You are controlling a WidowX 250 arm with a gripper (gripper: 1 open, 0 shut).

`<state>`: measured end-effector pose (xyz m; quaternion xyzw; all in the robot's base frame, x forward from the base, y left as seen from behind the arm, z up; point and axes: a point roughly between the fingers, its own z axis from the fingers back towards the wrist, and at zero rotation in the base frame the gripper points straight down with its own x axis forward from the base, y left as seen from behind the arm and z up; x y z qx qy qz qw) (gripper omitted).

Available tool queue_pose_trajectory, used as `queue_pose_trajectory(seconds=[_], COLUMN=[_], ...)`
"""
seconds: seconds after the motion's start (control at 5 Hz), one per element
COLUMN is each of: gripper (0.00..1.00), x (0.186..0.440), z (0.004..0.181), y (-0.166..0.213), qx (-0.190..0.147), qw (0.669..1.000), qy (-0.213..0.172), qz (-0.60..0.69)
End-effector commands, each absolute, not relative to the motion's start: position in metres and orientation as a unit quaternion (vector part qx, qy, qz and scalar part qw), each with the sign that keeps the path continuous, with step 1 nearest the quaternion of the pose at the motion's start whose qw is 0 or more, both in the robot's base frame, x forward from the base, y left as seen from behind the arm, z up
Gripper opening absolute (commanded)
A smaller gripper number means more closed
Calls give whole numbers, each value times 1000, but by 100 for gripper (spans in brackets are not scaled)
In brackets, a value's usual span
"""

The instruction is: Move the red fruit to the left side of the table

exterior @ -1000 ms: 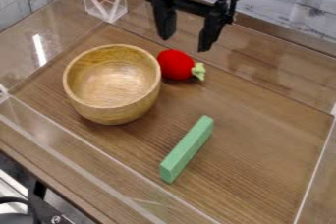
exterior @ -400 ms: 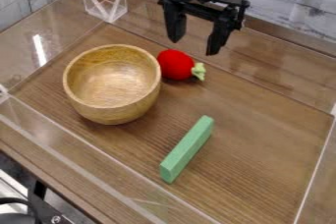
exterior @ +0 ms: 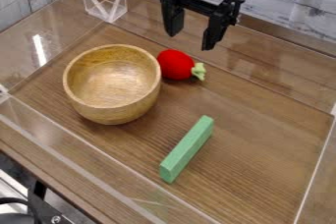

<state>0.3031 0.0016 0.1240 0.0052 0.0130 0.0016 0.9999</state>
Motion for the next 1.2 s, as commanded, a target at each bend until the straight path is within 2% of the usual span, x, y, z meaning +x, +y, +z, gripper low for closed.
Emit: queue_pose_trajectory(seconds=[0.0,0.4,0.6,1.0], gripper=[100,100,100,100], x=[297,305,298,288], z=[141,151,154,143], y=[-4,-18,-20,-15], qx=[7,3,8,12], qw=[1000,998,999,999], qy=[-22,-30,-28,-24], qz=[-18,-50,-44,-22])
